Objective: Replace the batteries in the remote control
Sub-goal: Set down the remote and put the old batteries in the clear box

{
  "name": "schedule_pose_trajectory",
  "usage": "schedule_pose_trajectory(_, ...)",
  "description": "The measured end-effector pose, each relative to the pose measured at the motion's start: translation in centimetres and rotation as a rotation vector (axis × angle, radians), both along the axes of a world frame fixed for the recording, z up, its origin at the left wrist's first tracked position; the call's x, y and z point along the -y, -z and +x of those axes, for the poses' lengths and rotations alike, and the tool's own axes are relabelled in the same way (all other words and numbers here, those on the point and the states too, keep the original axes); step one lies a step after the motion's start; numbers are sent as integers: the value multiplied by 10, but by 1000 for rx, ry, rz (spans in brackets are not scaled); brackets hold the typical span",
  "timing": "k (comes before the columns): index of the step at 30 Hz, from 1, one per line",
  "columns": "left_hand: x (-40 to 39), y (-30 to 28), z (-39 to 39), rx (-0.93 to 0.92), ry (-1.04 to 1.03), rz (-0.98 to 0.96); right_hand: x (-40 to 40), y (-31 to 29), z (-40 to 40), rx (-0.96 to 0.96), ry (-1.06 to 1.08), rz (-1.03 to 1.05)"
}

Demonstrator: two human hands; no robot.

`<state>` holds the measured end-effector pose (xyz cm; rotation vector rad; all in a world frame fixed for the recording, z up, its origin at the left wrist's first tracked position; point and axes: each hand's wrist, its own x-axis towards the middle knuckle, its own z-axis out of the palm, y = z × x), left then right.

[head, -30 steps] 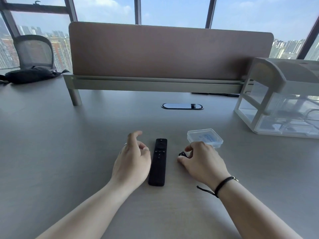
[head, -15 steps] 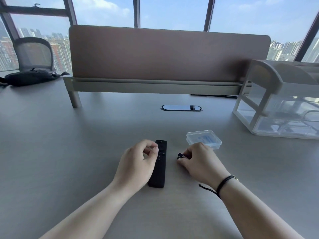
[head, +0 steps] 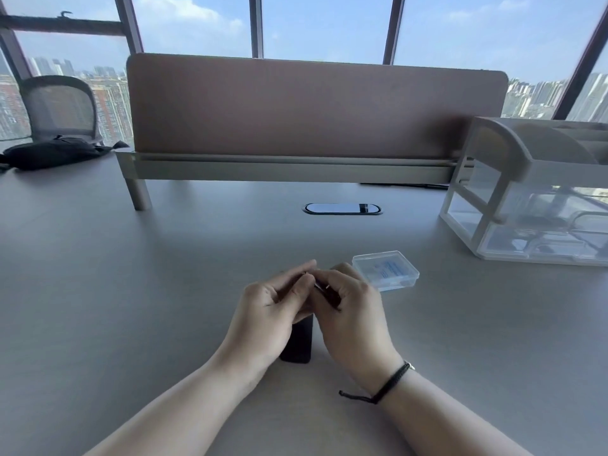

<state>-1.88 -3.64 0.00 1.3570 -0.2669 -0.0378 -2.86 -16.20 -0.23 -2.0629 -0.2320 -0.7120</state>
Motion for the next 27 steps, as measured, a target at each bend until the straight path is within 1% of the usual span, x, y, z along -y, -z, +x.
schedule_pose_trajectory(1,2,-1,-1,-32,11,-52,-1,1,1,23,-4,-16)
schedule_pose_trajectory(4,4,0,0,-64,-5,-93,-2,2,3,33,-45,-84)
schedule_pose_trajectory(7,2,1,4,-82,-44,-113,-2,2,3,-42,-81,-188)
schedule_pose_trajectory(9,0,0,8,-97,-70,-159,3,-1,3,-79,-71,-278)
schedule_pose_trajectory(11,-4,-2,13,-148,-100,-239,17,-7,7,-68,-3,-302)
schedule_pose_trajectory(13,-9,-3,19,-241,-136,-350,42,-14,13,-39,162,-378)
schedule_pose_trajectory(14,-11,-3,22,-287,-153,-398,57,-16,16,-61,256,-447)
schedule_pose_trajectory(16,-14,-3,27,-355,-174,-461,84,-16,21,-222,373,-576)
schedule_pose_trajectory(17,-15,-3,28,-373,-179,-474,93,-12,21,-314,378,-620)
schedule_pose_trajectory(19,-15,-2,30,-392,-191,-459,100,-5,22,-455,319,-658)
schedule_pose_trajectory(21,-17,-2,30,-388,-199,-393,96,-1,21,-505,271,-658)
schedule_pose_trajectory(24,-19,-3,30,-357,-205,-223,81,-1,19,-408,223,-694)
schedule_pose_trajectory(27,-19,-4,28,-321,-202,-157,68,2,16,-372,122,-609)
